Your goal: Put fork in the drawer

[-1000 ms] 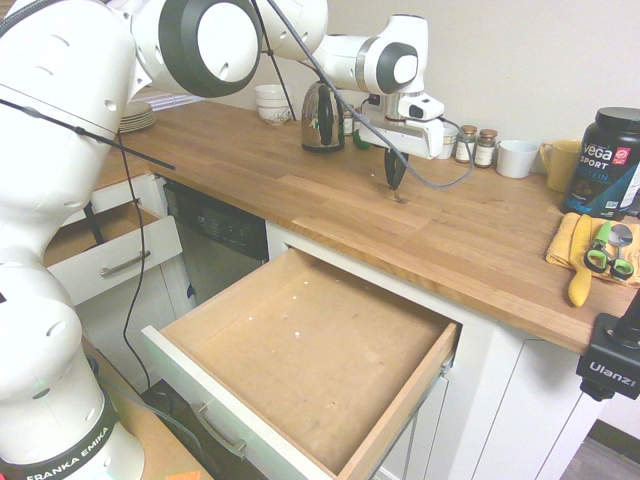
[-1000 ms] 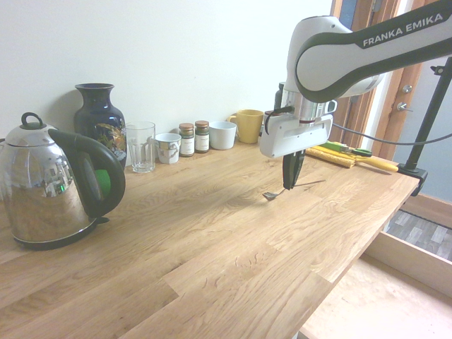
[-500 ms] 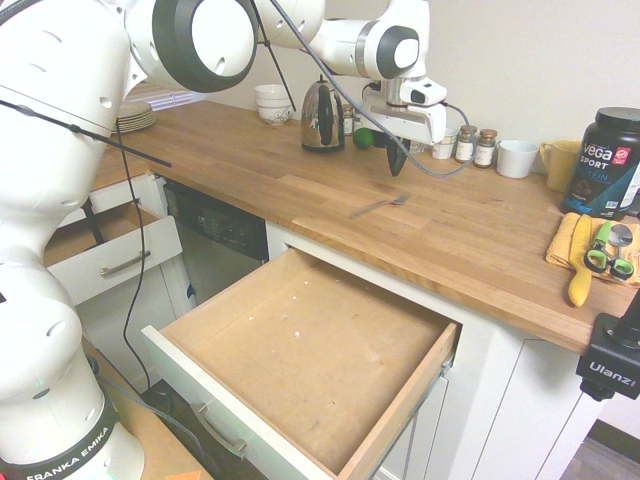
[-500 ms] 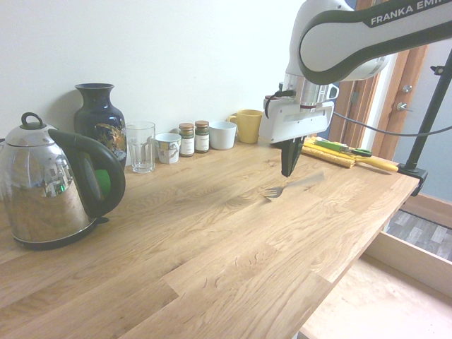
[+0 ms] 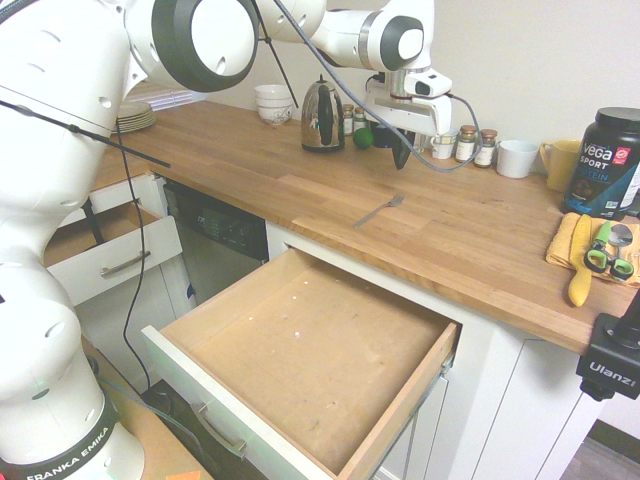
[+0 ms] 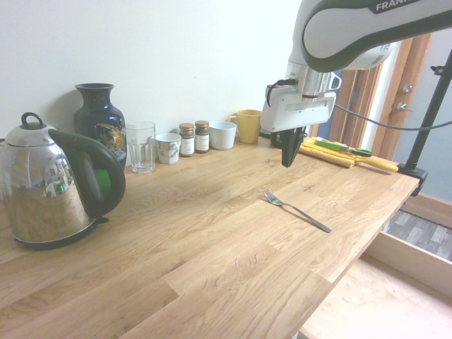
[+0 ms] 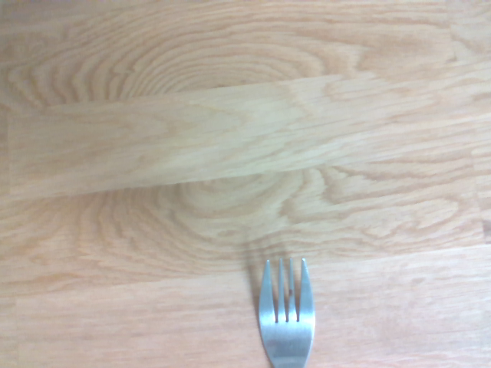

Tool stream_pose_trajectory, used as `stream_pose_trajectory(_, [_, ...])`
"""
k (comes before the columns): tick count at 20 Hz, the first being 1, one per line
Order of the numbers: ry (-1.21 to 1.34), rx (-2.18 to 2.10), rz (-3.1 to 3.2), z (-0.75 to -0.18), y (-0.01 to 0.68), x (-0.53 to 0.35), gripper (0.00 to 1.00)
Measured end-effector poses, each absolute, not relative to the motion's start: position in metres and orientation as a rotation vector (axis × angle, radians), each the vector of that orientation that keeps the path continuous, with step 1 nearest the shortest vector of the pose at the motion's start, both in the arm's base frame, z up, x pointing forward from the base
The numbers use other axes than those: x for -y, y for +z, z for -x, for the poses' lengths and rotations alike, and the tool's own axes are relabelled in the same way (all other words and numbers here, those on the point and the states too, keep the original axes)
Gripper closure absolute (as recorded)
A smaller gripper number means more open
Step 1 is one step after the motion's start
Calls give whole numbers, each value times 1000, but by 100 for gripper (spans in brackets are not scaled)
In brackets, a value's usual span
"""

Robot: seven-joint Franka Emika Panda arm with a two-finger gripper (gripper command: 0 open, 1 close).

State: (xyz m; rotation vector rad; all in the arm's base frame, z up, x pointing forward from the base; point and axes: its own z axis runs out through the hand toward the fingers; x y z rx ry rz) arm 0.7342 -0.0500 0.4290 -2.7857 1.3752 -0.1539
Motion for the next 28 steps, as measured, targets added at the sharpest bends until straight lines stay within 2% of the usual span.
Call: stream_pose_trajectory(28, [-1,-1401,2810,-706,363,50,0])
